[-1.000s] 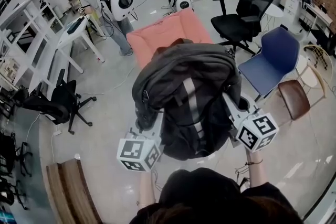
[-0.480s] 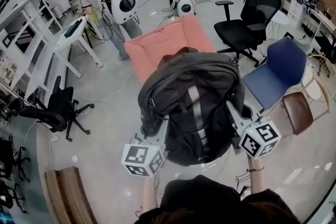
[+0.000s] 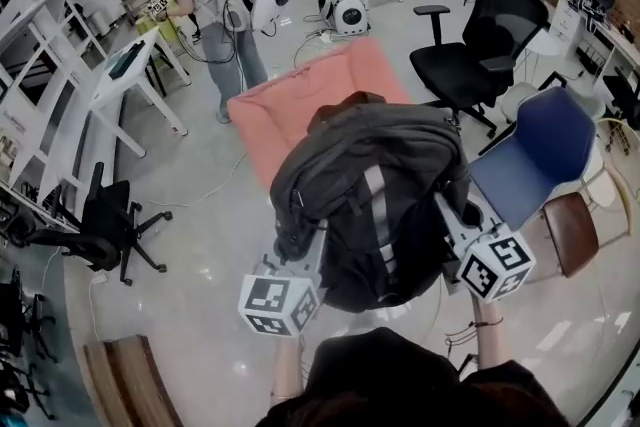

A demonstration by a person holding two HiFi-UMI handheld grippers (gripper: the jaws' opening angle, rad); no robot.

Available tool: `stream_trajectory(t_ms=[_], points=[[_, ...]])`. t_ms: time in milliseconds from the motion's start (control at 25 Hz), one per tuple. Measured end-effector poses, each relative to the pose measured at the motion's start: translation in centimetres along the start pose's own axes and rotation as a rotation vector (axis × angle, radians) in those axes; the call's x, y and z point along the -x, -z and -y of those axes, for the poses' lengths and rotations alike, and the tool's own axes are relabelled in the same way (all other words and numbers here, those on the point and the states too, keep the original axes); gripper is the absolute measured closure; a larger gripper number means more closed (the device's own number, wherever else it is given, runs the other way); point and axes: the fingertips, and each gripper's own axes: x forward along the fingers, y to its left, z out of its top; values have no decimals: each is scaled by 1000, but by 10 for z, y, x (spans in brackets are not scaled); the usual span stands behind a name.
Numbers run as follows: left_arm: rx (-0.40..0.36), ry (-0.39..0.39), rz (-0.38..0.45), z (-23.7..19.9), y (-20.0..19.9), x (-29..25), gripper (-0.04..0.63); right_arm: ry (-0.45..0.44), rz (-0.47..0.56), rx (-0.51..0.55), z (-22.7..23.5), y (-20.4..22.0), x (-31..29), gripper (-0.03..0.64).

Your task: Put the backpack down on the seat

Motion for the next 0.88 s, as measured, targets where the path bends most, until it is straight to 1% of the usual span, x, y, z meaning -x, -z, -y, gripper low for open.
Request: stream_trajectory(t_ms=[240, 440, 600, 760, 880], points=[[10, 13, -8, -23, -5, -44, 469, 10, -10, 4, 24, -4, -41, 568], [24, 8, -25, -38, -6, -75, 469, 12, -30, -7, 44, -5, -72, 568], [33, -4, -43, -47, -4, -108, 469, 5, -48, -24, 70, -3, -98, 568], [47, -33, -67, -57, 2, -147, 469, -24, -68, -46, 99, 4, -130, 568], [76, -71, -84, -66, 9, -172, 469, -72, -92, -61, 119, 10, -156, 568]])
